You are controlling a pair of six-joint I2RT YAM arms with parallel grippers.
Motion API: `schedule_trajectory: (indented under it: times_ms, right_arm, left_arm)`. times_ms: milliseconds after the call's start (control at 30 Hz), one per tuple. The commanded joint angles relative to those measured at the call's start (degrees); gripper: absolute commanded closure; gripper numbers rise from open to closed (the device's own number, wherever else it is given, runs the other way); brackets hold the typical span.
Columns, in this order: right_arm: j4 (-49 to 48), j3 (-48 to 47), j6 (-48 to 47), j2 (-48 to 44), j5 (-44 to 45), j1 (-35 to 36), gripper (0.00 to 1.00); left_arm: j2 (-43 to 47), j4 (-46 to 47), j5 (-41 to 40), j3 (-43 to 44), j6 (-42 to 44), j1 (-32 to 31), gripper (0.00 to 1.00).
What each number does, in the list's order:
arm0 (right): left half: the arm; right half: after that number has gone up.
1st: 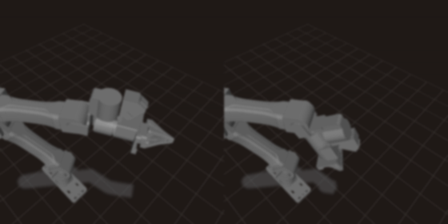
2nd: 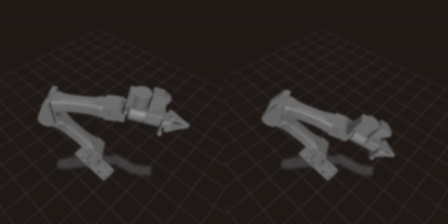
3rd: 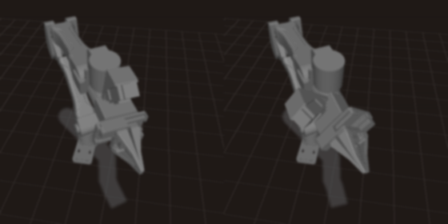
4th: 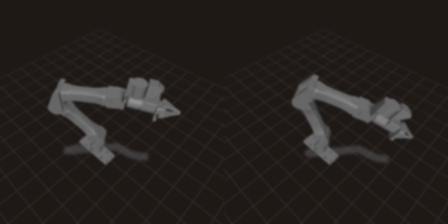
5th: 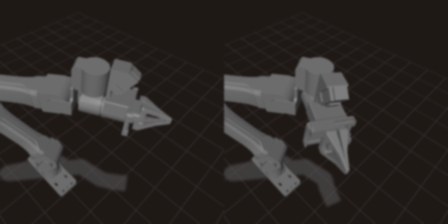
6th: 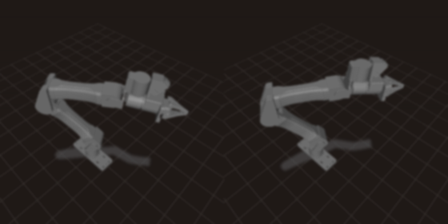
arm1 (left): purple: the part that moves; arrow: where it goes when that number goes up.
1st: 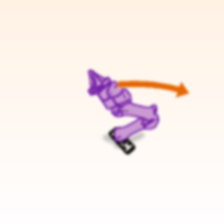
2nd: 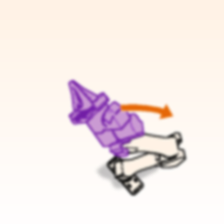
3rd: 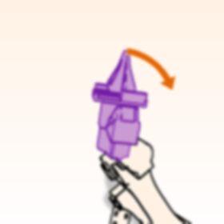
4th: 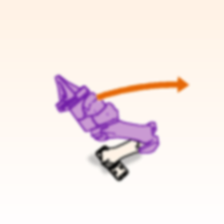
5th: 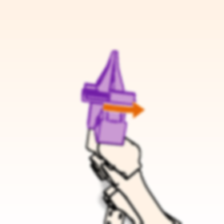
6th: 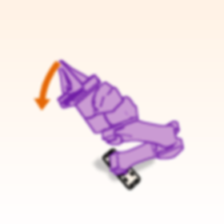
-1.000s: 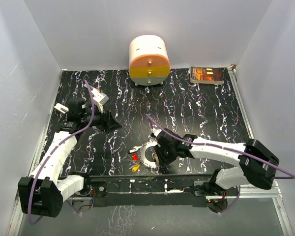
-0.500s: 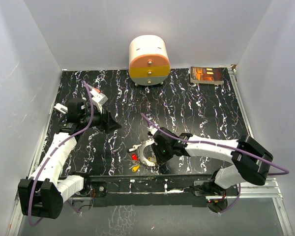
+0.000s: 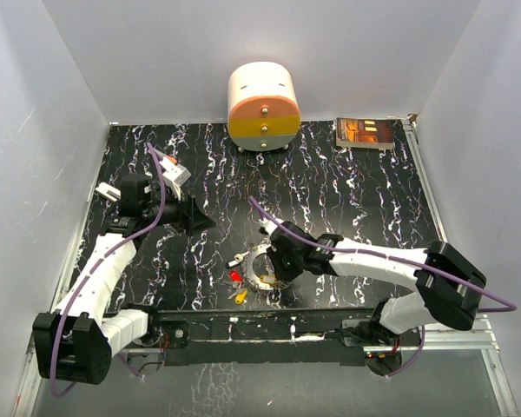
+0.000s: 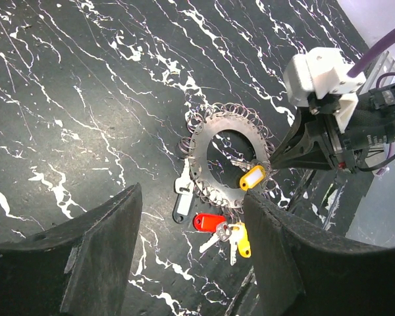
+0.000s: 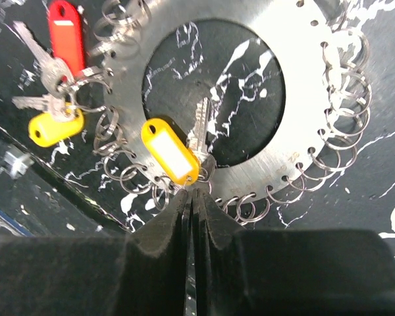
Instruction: Put the keys on the keyring
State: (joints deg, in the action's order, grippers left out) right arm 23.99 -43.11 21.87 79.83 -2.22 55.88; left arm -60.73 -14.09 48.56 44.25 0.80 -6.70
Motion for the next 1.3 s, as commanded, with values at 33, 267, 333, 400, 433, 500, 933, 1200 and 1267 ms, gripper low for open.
schedule_trajectory:
  times_ms: [33,267,333,400,433,500,933,1200,1267]
  right_arm:
    - [-5.9,-3.5,-1.1,-4.0,2.4,0.1,0.90]
    - [-4.5,-3.0,-1.0,-4.7,2.9,0.1,0.84]
    - [-2.5,-3.2,-0.5,-3.8,2.5,0.0,0.75]
    - [-1.6,-2.5,-0.1,-3.4,2.0,0.1,0.74]
    - [-1.6,-2.0,0.2,-3.4,1.8,0.1,0.73]
    - [-1.7,-0.9,0.6,-3.9,1.7,0.1,0.74]
    - [-2.5,4.3,2.9,-5.2,-0.8,0.0,0.75]
    - [-4.8,4.7,3.2,-3.9,-1.9,0.1,0.80]
    - [-5.4,5.0,3.2,-3.7,-1.6,0.1,0.86]
  left_arm:
    - [-0.2,0.8,2.2,1.5,-0.5,0.4,0.39]
    - [-0.9,1.3,2.7,1.5,-1.1,0.2,0.39]
    - [-1.0,1.3,2.7,1.4,-1.1,0.1,0.39]
    - [-0.9,1.4,2.7,1.1,-1.0,0.1,0.39]
    - [-0.9,1.5,2.8,1.0,-1.1,0.1,0.38]
    - [-0.7,1.4,2.7,0.8,-0.9,0.1,0.38]
    - [-1.0,1.6,2.9,0.7,-0.9,0.1,0.38]
    - [-1.1,1.8,2.9,0.7,-1.0,0.1,0.38]
    - [-1.0,1.7,2.8,0.6,-0.9,0.1,0.38]
